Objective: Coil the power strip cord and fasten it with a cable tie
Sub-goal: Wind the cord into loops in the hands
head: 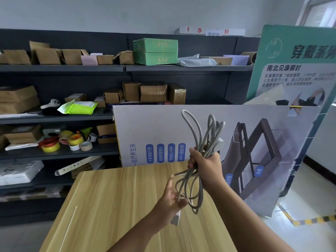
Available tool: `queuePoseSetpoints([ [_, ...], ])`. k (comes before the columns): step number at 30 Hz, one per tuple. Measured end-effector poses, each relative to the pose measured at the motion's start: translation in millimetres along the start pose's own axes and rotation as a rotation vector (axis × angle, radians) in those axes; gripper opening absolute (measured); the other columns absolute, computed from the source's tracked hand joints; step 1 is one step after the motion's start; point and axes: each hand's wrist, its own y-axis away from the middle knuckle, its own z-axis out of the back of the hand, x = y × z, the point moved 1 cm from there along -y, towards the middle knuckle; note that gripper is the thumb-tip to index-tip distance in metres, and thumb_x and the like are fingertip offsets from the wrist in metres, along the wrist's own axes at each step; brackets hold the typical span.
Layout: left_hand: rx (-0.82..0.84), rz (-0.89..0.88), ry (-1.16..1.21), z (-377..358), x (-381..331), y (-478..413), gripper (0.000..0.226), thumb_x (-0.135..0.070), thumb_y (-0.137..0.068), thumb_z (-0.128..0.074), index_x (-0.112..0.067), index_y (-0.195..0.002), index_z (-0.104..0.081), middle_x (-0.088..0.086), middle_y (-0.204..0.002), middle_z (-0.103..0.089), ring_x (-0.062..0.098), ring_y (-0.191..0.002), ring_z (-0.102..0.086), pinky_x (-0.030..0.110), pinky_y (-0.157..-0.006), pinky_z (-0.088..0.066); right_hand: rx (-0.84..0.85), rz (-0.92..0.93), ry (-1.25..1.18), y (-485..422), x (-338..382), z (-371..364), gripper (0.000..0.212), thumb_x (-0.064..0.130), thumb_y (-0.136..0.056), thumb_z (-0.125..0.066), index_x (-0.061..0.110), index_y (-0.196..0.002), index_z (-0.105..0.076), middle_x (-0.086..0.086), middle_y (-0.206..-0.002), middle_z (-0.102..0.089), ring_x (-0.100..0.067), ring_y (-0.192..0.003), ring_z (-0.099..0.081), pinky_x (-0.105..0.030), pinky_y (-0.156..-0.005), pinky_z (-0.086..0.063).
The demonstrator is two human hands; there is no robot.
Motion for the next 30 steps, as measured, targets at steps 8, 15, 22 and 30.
queuePoseSetpoints([
  [8, -0.152, -0.045, -0.575, 27, 0, 2, 0.019, -0.025, -0.087, -0.064, -0.03, -0.102, -0.075, -0.017, -0.088, -0.063, 0.0, -0.09, -0.056, 0.014, -0.078, -0.044, -0.143, -0.097, -0.064, -6, 1, 23, 0.019, 0.004, -0.092, -0.061, 0.008, -0.073, -0.06, -0.002, -0.049, -0.052, -0.019, -0.046, -0.049, -0.038, -0.057, -0.047],
  [15, -0.554, -0.109, -0.775, 48, -7, -9, 0.013, -0.022, -0.097, -0.053, -0.029, -0.094, -0.063, -0.003, -0.076, -0.059, 0.013, -0.061, -0.056, 0.019, -0.048, -0.04, -0.022, -0.14, 0.014, -5, -9, 24, 0.021, 0.008, -0.091, -0.063, 0.007, -0.07, -0.058, -0.006, -0.05, -0.053, -0.022, -0.047, -0.051, -0.041, -0.06, -0.049],
  [22, -0.581, -0.095, -0.391, 55, -33, -4, 0.026, -0.027, -0.1, -0.044, -0.026, -0.09, -0.068, -0.002, -0.086, -0.073, 0.007, -0.077, -0.068, 0.018, -0.061, -0.05, 0.097, -0.249, 0.117, 3, -20, 18, 0.013, 0.005, -0.09, -0.064, 0.003, -0.078, -0.058, -0.009, -0.056, -0.054, -0.021, -0.046, -0.053, -0.036, -0.054, -0.052],
  [30, -0.493, -0.261, 0.039, 26, -56, -2, 0.039, 0.003, -0.096, -0.05, -0.032, -0.112, -0.042, -0.01, -0.123, -0.064, 0.013, -0.093, -0.074, 0.03, -0.074, -0.06, 0.004, -0.296, 0.064, 5, -31, 7, 0.013, 0.006, -0.09, -0.063, 0.002, -0.081, -0.056, -0.011, -0.06, -0.058, -0.02, -0.049, -0.056, -0.034, -0.053, -0.05],
])
